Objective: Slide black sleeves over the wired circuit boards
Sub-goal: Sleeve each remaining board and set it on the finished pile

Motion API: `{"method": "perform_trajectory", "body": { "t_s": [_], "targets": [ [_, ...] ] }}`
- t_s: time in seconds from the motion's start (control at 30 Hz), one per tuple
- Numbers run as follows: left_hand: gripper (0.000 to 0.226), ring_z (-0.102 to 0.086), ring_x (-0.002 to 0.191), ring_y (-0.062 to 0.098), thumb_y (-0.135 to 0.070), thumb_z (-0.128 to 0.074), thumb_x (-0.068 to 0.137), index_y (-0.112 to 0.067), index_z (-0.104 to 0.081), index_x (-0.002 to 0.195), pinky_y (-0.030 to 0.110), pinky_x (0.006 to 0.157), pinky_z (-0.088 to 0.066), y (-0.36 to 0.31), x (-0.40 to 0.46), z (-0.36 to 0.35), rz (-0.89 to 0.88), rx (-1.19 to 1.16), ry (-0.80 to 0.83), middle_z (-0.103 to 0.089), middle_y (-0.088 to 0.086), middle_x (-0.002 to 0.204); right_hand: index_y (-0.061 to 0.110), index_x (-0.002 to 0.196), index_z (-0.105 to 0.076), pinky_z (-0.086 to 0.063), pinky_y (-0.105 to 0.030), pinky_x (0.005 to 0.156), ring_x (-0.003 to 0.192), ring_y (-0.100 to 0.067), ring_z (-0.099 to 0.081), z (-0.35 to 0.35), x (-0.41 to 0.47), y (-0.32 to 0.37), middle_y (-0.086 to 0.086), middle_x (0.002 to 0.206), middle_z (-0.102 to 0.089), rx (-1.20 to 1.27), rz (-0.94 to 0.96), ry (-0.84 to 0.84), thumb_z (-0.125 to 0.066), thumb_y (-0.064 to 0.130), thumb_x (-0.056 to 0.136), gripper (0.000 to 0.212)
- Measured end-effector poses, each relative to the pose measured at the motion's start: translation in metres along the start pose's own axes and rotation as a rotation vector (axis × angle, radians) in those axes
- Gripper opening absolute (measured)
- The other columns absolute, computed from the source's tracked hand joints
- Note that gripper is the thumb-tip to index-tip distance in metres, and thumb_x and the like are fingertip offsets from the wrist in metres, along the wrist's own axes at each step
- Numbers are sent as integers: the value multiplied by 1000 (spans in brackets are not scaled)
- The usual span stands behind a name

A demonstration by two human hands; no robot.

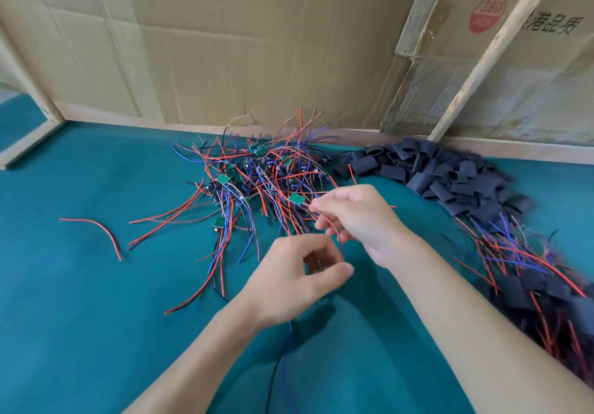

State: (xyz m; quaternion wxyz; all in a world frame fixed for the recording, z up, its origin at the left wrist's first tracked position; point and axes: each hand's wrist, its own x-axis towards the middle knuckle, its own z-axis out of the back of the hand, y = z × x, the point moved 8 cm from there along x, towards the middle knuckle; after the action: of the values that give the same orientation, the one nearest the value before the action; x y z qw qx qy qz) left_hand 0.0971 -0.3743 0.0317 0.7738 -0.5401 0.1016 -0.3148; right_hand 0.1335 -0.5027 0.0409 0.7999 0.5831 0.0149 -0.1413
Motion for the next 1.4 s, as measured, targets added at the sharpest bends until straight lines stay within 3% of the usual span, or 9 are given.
{"method": "perform_trajectory", "body": {
  "t_s": [0.13, 0.27, 0.4, 0.7, 0.87, 1.03, 1.17, 1.3, 1.4],
  "targets": [
    [45, -67, 64, 16, -57, -59, 83, -13, -68, 81, 26, 58, -48, 11, -2, -2, 151, -155, -14, -71, 4, 75, 3, 89, -75, -43, -21, 48, 53, -13, -55, 9, -15, -5, -3, 62, -68, 125, 17, -1, -69, 8, 94, 9],
    [25, -74, 76, 23, -28, -57, 102, -6, -68, 102, 27, 60, -57, 26, 0, 14, 329, -557, -230, -76, 12, 89, 9, 90, -77, -47, -20, 53, 58, -13, -60, 28, -46, -4, -4, 66, -72, 165, 105, -99, -71, 7, 93, 7],
    [28, -75, 72, 23, -24, -58, 100, 0, -65, 113, 27, 59, -58, 28, -2, 8, 446, -900, -226, -76, 13, 90, 23, 82, -76, -52, -24, 58, 55, -14, -62, 17, -93, 10, 3, 67, -72, -203, 360, -51, -78, 13, 87, 12],
    [20, -64, 57, 18, -16, -67, 85, -6, -71, 102, 21, 48, -42, 20, -6, -14, 399, -703, -37, -70, 10, 78, 30, 85, -71, -45, -11, 65, 64, -3, -64, 14, -111, 10, 19, 71, -71, -578, 337, 192, -76, 40, 81, 12],
    [26, -64, 55, 19, -19, -55, 74, -18, -77, 86, 20, 40, -30, 15, -6, -23, 363, -575, 63, -67, 7, 72, 33, 79, -73, -51, -21, 76, 79, -6, -69, 107, -40, 15, 15, 76, -74, -709, 275, -247, -78, 28, 81, 7],
    [30, -62, 64, 16, -20, -49, 73, -20, -77, 84, 22, 43, -32, 12, -9, -38, 358, -498, 155, -67, 2, 72, 23, 134, -59, -49, -43, 97, 128, -37, -54, 166, 39, -12, -8, 139, -62, -938, -28, -426, -74, 25, 89, 47],
    [27, -51, 73, 26, -22, -49, 76, -18, -75, 86, 25, 50, -38, 15, -6, -34, 323, -431, 122, -69, 1, 75, 23, 138, -52, -48, -43, 84, 122, -39, -57, 167, 59, -27, -9, 141, -57, -1044, -73, -469, -75, 29, 91, 53],
    [21, -69, 82, 27, -16, -52, 81, -12, -71, 87, 22, 46, -39, 10, -6, -30, 280, -579, 93, -66, 6, 74, 21, 132, -57, -43, -39, 78, 115, -41, -60, 162, 54, -30, -9, 134, -59, -1069, -27, -577, -74, 18, 89, 46],
    [20, -65, 57, 23, -13, -51, 82, -15, -71, 85, 24, 44, -24, 3, -5, -26, 272, -749, 116, -59, 6, 71, 25, 119, -68, -47, -37, 82, 112, -41, -60, 167, 46, -29, -11, 127, -64, -876, -10, -612, -75, 12, 84, 38]
  ]
}}
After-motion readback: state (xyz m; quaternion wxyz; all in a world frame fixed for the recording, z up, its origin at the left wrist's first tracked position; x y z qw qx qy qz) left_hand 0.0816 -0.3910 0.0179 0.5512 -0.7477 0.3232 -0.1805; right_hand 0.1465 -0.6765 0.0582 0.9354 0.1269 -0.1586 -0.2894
